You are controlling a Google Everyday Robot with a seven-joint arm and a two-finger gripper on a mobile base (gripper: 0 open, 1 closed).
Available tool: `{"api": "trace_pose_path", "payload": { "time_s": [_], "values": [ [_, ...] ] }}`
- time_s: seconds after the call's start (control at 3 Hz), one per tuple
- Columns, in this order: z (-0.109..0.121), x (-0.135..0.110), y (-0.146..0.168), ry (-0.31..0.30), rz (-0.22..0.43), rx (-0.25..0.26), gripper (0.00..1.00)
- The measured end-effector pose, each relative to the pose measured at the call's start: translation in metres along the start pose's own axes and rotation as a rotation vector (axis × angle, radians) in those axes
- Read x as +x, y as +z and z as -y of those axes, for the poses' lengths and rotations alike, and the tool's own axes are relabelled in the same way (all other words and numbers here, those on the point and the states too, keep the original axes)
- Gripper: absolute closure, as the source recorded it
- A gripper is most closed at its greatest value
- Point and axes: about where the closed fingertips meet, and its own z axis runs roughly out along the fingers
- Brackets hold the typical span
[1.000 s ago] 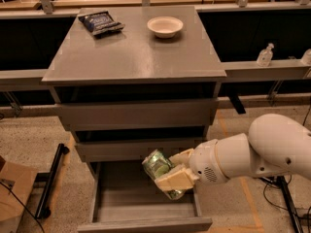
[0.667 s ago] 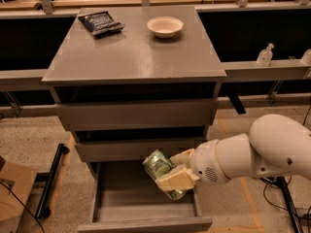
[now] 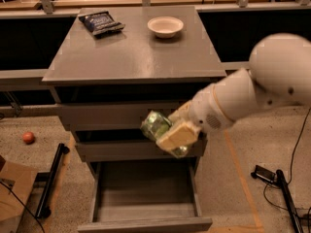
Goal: Pick green can from bottom drawer and place on counter
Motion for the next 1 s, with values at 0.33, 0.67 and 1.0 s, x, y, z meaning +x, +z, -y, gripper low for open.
{"api": "trace_pose_path", "payload": {
  "time_s": [0.33,0.67,1.0],
  "values": [
    [-0.007,-0.038,-0.005,-0.089,-0.013,-0.050,1.00],
    [-0.008,-0.038,-0.005,-0.089,-0.012,-0.051,1.00],
    [-0.002,-0.051,-0.010,-0.122,-0.028,0.008,1.00]
  ]
}}
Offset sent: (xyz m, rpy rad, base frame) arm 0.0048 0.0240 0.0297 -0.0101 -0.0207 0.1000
